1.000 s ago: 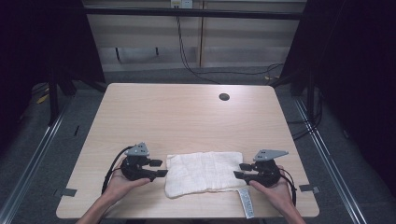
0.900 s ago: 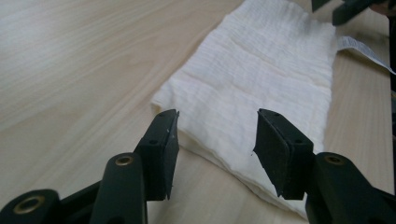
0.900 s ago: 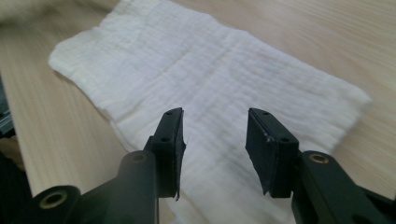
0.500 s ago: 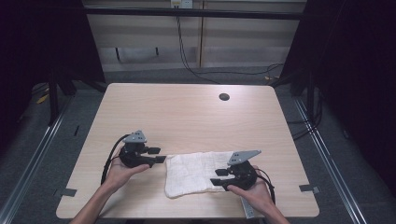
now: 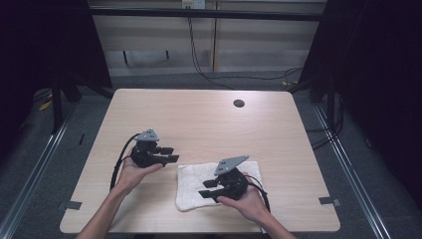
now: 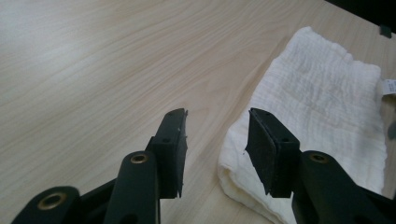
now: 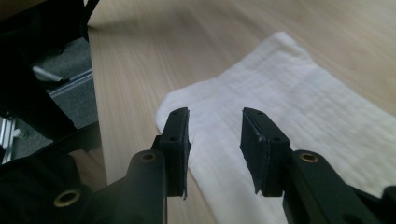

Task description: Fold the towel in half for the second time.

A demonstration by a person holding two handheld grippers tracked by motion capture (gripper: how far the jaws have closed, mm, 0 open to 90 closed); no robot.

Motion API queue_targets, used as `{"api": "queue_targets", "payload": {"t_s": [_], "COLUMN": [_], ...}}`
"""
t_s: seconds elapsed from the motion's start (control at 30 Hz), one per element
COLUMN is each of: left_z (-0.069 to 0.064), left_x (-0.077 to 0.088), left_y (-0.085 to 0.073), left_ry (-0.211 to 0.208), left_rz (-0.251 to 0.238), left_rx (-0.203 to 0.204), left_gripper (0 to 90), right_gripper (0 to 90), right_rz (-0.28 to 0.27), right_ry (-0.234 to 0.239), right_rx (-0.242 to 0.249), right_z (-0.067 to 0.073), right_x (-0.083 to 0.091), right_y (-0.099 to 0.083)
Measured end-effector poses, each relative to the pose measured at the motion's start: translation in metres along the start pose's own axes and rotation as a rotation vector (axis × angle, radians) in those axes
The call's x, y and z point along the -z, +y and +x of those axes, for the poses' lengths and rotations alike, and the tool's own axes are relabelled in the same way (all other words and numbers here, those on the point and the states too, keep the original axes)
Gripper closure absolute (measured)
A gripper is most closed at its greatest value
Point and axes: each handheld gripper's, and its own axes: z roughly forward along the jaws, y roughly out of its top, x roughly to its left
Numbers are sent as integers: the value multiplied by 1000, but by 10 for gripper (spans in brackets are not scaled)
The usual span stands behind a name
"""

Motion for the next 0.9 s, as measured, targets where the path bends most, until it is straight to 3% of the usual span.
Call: {"api": "queue_targets", "payload": {"t_s": [0.3, 0.4, 0.47, 0.53, 0.73, 0.9], "left_z": [-1, -2, -2, -2, -1, 1], "left_x": [-8, -9, -10, -11, -10, -8], "left_y": [-5, -5, -5, -4, -3, -5], "left_ry": [2, -7, -12, -19, 3, -23], "left_rz": [35, 42, 43, 37, 31, 22], "left_rx": [0, 1, -5, 14, 13, 14], "left_gripper": [541, 536, 529, 527, 524, 527], "right_gripper": [653, 629, 605, 573, 578, 553], "right_rz": [60, 82, 114, 113, 96, 126], "right_ry": [80, 94, 73, 67, 96, 69], "right_rx": [66, 50, 73, 67, 89, 132], "right_z": [18, 18, 17, 17, 19, 25], "right_x": [-46, -60, -67, -69, -78, -87], "right_y": [17, 15, 13, 13, 15, 16]}}
